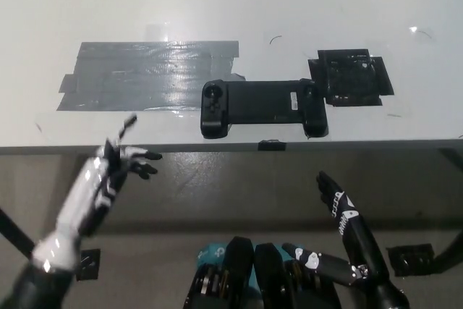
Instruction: A controller is being placed at the center of the desk near the left hand and the robot uses its left hand's index finger to press a button at the left area of the controller
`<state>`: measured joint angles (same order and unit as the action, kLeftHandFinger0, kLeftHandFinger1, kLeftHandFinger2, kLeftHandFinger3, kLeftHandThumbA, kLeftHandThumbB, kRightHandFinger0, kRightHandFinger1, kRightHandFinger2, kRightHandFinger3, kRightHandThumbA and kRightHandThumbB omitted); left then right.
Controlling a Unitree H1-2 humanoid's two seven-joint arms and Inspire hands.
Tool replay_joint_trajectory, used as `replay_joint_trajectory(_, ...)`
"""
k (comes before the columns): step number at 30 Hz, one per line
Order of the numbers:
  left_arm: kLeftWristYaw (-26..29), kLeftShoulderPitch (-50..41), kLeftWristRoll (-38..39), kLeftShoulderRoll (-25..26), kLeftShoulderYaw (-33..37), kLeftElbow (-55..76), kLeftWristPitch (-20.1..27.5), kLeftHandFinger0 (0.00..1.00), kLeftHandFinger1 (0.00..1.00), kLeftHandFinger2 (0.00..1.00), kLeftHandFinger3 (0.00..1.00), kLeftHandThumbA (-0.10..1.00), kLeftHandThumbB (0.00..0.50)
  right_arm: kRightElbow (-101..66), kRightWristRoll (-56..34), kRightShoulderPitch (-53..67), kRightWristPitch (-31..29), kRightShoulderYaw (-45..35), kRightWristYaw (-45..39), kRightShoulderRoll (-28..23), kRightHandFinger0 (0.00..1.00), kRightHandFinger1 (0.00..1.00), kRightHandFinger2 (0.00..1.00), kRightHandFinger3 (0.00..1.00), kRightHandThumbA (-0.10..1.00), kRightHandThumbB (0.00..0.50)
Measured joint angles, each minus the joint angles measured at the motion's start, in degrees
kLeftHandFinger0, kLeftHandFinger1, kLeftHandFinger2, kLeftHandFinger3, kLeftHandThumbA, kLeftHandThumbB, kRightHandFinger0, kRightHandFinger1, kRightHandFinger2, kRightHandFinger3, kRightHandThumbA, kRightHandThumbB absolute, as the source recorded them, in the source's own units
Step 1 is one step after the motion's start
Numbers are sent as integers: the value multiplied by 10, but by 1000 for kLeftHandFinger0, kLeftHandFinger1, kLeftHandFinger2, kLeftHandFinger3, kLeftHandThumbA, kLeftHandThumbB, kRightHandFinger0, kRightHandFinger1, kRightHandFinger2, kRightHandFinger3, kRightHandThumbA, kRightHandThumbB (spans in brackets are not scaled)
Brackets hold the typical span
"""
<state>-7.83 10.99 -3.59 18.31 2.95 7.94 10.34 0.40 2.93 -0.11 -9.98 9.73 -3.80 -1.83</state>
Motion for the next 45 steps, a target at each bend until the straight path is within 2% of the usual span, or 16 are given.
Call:
replay_joint_trajectory(1,-4,9,5,6,0,0,-8,93,135,132,1000,1000,394,0,0,0,0,0,0,0,1000,1000,1000,1000,921,210)
replay_joint_trajectory(2,-15,31,14,20,0,-1,-25,99,179,196,1000,1000,413,0,0,0,0,0,0,0,1000,1000,1000,1000,921,212)
replay_joint_trajectory(3,-20,41,20,26,0,-2,-34,166,258,308,1000,1000,421,0,0,0,0,0,0,-1,1000,1000,1000,1000,921,212)
replay_joint_trajectory(4,-29,59,29,35,0,-6,-48,192,262,342,1000,1000,402,0,0,0,1,0,0,-1,1000,1000,1000,1000,923,213)
replay_joint_trajectory(5,-38,76,36,42,1,-11,-59,181,217,265,1000,1000,386,0,0,0,1,0,0,-2,1000,1000,1000,1000,927,221)
replay_joint_trajectory(6,-48,91,44,46,1,-19,-72,127,166,217,1000,1000,400,0,0,0,1,0,0,-3,1000,1000,1000,1000,930,223)
replay_joint_trajectory(7,-56,108,52,52,2,-28,-85,59,116,190,1000,1000,388,0,0,0,1,0,0,-3,1000,1000,1000,1000,931,224)
replay_joint_trajectory(8,-65,124,57,56,4,-35,-95,13,60,172,1000,1000,379,0,0,0,1,0,0,-3,1000,1000,1000,1000,933,226)
replay_joint_trajectory(10,-82,154,68,65,12,-57,-118,0,23,189,1000,1000,369,1,0,0,2,0,0,-3,1000,1000,1000,1000,937,230)
replay_joint_trajectory(12,-111,199,80,78,31,-93,-147,0,75,313,1000,1000,390,0,0,0,2,0,0,-3,1000,1000,1000,1000,943,232)
replay_joint_trajectory(15,-140,245,90,90,55,-134,-171,10,107,362,1000,1000,396,0,0,0,2,0,0,-4,1000,1000,1000,1000,947,236)
replay_joint_trajectory(21,-216,340,100,98,124,-254,-220,0,60,327,1000,1000,433,0,0,0,4,0,1,-4,1000,1000,1000,1000,942,251)
replay_joint_trajectory(28,-298,411,107,98,199,-359,-266,0,112,363,1000,1000,415,0,0,-6,7,0,0,-5,1000,1000,1000,1000,927,250)
replay_joint_trajectory(31,-332,437,108,98,225,-393,-286,0,71,333,1000,1000,408,-3,1,-14,7,0,0,-5,1000,1000,1000,1000,922,250)
replay_joint_trajectory(39,-424,503,109,110,274,-428,-333,0,0,233,1000,1000,399,-27,2,-40,16,0,-2,-8,1000,1000,1000,1000,897,225)
replay_joint_trajectory(45,-467,529,109,125,282,-430,-352,0,3,264,1000,1000,403,-38,2,-52,18,0,-8,-10,1000,1000,1000,1000,892,218)
